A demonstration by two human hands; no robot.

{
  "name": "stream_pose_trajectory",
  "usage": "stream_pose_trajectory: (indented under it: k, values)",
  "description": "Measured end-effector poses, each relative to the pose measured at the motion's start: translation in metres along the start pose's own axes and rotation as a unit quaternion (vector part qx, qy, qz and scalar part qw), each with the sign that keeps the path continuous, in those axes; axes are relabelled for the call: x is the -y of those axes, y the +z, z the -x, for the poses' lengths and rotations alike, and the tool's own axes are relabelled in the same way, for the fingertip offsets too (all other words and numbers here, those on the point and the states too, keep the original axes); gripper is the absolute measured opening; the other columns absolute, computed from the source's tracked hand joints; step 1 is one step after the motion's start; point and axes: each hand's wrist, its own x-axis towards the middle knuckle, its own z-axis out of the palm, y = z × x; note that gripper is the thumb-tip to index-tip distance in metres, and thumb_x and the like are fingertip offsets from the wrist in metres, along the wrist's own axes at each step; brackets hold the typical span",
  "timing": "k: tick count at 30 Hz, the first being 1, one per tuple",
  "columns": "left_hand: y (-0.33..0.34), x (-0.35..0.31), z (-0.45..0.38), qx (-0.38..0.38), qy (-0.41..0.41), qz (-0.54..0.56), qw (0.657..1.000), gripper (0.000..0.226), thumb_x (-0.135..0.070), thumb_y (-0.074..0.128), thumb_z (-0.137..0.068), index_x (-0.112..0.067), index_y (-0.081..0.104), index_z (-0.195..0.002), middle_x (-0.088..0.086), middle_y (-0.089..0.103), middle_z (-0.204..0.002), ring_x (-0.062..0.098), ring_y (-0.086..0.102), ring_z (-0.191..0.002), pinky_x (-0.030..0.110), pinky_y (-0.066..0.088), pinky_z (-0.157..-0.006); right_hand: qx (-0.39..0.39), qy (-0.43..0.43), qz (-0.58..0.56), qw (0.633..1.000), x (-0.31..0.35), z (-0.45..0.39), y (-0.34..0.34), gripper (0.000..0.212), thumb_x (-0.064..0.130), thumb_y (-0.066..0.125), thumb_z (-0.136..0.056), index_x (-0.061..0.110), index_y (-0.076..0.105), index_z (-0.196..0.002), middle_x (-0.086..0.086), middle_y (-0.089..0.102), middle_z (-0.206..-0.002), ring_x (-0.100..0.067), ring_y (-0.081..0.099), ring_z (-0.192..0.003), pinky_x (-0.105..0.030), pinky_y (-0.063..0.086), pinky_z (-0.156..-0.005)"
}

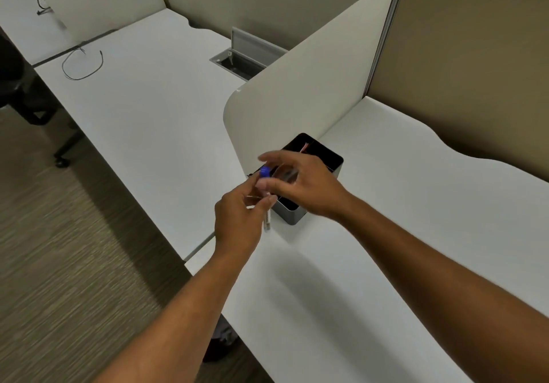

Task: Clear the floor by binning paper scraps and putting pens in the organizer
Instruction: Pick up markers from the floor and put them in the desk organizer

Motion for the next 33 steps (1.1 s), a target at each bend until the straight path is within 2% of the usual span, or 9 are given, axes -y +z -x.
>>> stream_pose_trajectory:
  k: [4, 6, 9, 12, 16, 20, 27, 30, 33]
  values:
    - [0.009, 0.000, -0.004, -0.023, 0.009, 0.010, 1.000, 0.065, -0.031, 0.084, -0.081, -0.030, 0.058, -0.141, -0.008, 0.078, -0.105, 0.006, 0.074, -0.094, 0.000, 0.049, -0.067, -0.020, 0.000, 0.008, 1.000, -0.005, 0.001, 0.000, 0.029, 0.030, 0.078, -0.089, 0.025, 0.072, -0.117, 0.012, 0.074, -0.105, 0.003, 0.070, -0.090, -0.008, 0.053, -0.077]
    - [0.011, 0.001, -0.004, -0.034, 0.003, 0.032, 0.999, 0.078, -0.027, 0.086, -0.080, -0.027, 0.050, -0.149, -0.008, 0.078, -0.112, 0.006, 0.073, -0.102, -0.002, 0.048, -0.072, -0.031, 0.003, -0.008, 0.999, -0.005, -0.006, -0.006, 0.033, 0.027, 0.081, -0.087, 0.025, 0.070, -0.118, 0.013, 0.074, -0.103, 0.005, 0.071, -0.090, -0.009, 0.055, -0.079]
    - [0.011, 0.008, -0.003, -0.043, -0.008, 0.057, 0.997, 0.082, -0.022, 0.087, -0.079, -0.023, 0.047, -0.150, -0.004, 0.071, -0.130, 0.010, 0.068, -0.116, 0.023, 0.056, -0.097, -0.105, -0.006, -0.029, 0.994, -0.005, -0.024, -0.019, 0.041, 0.024, 0.084, -0.084, 0.021, 0.066, -0.121, 0.005, 0.076, -0.107, -0.004, 0.074, -0.094, -0.016, 0.059, -0.086]
    - [0.007, 0.023, 0.002, -0.049, -0.020, 0.051, 0.997, 0.067, -0.019, 0.083, -0.083, -0.022, 0.054, -0.144, -0.003, 0.071, -0.129, 0.013, 0.068, -0.117, 0.032, 0.057, -0.100, -0.147, -0.048, 0.012, 0.988, -0.012, -0.048, -0.024, 0.033, 0.016, 0.083, -0.085, 0.012, 0.067, -0.114, 0.000, 0.075, -0.104, -0.010, 0.074, -0.093, -0.017, 0.060, -0.087]
    - [-0.003, 0.047, 0.012, -0.057, -0.032, 0.049, 0.997, 0.058, -0.012, 0.078, -0.088, -0.021, 0.057, -0.142, -0.007, 0.073, -0.118, 0.005, 0.069, -0.108, 0.021, 0.058, -0.093, -0.124, -0.070, 0.100, 0.985, -0.034, -0.074, -0.016, 0.024, 0.010, 0.080, -0.088, 0.012, 0.069, -0.109, 0.000, 0.070, -0.096, -0.014, 0.072, -0.086, -0.020, 0.061, -0.084]
    - [-0.014, 0.062, 0.018, -0.066, -0.044, 0.050, 0.996, 0.056, -0.007, 0.076, -0.089, -0.021, 0.058, -0.140, -0.009, 0.072, -0.109, -0.001, 0.068, -0.102, -0.001, 0.048, -0.072, -0.061, -0.040, 0.158, 0.985, -0.058, -0.086, 0.001, 0.025, 0.011, 0.075, -0.092, 0.015, 0.070, -0.117, -0.003, 0.073, -0.100, -0.013, 0.071, -0.086, -0.030, 0.063, -0.086]
    - [-0.029, 0.073, 0.023, -0.080, -0.053, 0.051, 0.994, 0.056, -0.006, 0.075, -0.089, -0.021, 0.058, -0.140, -0.008, 0.072, -0.106, 0.004, 0.069, -0.101, 0.001, 0.051, -0.073, 0.025, -0.048, 0.328, 0.943, -0.080, -0.084, 0.017, 0.031, 0.033, 0.070, -0.095, 0.021, 0.074, -0.124, 0.000, 0.076, -0.121, -0.024, 0.066, -0.116, -0.038, 0.041, -0.100]
    - [-0.033, 0.077, 0.027, -0.081, -0.058, 0.052, 0.994, 0.055, -0.008, 0.075, -0.090, -0.025, 0.057, -0.140, -0.011, 0.072, -0.106, 0.000, 0.068, -0.101, 0.000, 0.050, -0.073, -0.015, -0.065, 0.304, 0.950, -0.081, -0.077, 0.020, 0.029, 0.035, 0.060, -0.101, 0.026, 0.072, -0.126, 0.007, 0.072, -0.129, -0.021, 0.059, -0.128, -0.045, 0.034, -0.108]
    - [-0.036, 0.084, 0.030, -0.084, -0.055, 0.063, 0.993, 0.052, -0.009, 0.075, -0.090, -0.026, 0.059, -0.137, -0.012, 0.072, -0.105, 0.001, 0.068, -0.101, 0.002, 0.050, -0.075, -0.151, -0.057, 0.185, 0.969, -0.063, -0.059, 0.026, 0.030, 0.030, 0.052, -0.106, 0.019, 0.071, -0.127, 0.001, 0.074, -0.123, -0.019, 0.064, -0.118, -0.042, 0.047, -0.105]
